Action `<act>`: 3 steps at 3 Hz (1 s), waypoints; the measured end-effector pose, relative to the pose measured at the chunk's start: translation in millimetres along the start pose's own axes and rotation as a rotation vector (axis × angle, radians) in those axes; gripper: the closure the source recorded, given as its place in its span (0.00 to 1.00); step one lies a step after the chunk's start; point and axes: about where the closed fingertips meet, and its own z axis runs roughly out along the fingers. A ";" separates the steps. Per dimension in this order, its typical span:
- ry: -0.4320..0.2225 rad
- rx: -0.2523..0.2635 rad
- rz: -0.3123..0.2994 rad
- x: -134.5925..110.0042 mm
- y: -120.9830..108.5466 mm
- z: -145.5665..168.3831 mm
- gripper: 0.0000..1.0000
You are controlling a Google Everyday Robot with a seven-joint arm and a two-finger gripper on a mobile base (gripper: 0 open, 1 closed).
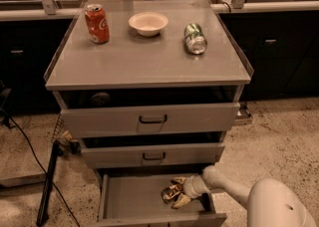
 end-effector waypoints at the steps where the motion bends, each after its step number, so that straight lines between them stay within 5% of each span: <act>1: -0.004 -0.009 -0.005 -2.8 -0.2 5.6 0.31; 3: -0.004 -0.009 -0.005 -2.8 -0.1 5.6 0.77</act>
Offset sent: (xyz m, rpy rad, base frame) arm 0.0008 0.0052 -0.0022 0.0033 0.0034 0.0090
